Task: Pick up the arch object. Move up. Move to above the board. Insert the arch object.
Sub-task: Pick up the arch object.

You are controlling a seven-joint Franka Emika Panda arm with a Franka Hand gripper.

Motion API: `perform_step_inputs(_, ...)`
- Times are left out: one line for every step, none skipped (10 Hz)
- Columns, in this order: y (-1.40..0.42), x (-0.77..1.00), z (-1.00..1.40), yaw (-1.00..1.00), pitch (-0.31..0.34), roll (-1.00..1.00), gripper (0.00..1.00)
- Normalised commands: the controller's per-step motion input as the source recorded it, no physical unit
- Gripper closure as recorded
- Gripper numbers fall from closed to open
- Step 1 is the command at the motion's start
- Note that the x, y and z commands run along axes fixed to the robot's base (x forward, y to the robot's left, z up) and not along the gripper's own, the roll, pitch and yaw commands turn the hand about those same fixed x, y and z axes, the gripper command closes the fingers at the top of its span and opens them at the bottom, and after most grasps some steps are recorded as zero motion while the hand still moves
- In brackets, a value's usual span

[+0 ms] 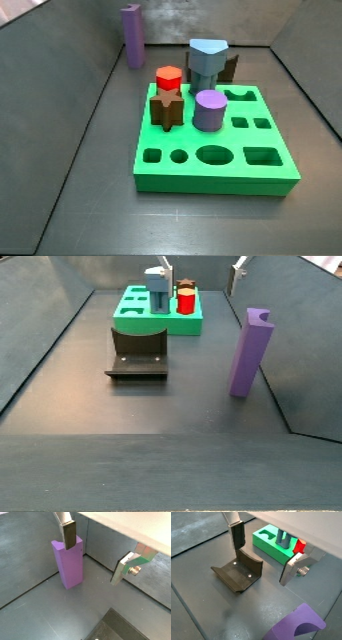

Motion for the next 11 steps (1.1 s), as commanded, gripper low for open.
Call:
perform_step_inputs(0.12, -0.49, 0.00, -0.38, 0.000, 0.00, 0.00)
perform_step_inputs(0.25, -0.87, 0.00, -0.33, -0.041, 0.00, 0.00)
perform_step_inputs(0.24, -0.87, 0.03, -0.36, -0.083, 0.00, 0.00)
perform_step_inputs(0.24, -0.85, 0.00, -0.39, -0.080, 0.00, 0.00)
perform_step_inputs(0.16, -0.88, -0.24, -0.31, -0.147, 0.00, 0.00)
perform_step_inputs(0.10, -0.75, -0.43, -0.33, -0.239, -0.04, 0.00)
perform_step_inputs(0.09, -0.27, -0.70, -0.29, -0.247, -0.03, 0.00)
perform_step_inputs(0.05, -0.30, -0.80, -0.28, -0.216, -0.05, 0.00)
perform_step_inputs(0.09, -0.31, -0.83, -0.25, -0.206, -0.04, 0.00)
perform_step_inputs(0.09, -0.14, -0.86, -0.23, -0.179, -0.02, 0.00)
perform_step_inputs(0.11, 0.07, -0.88, -0.18, -0.103, -0.06, 0.00)
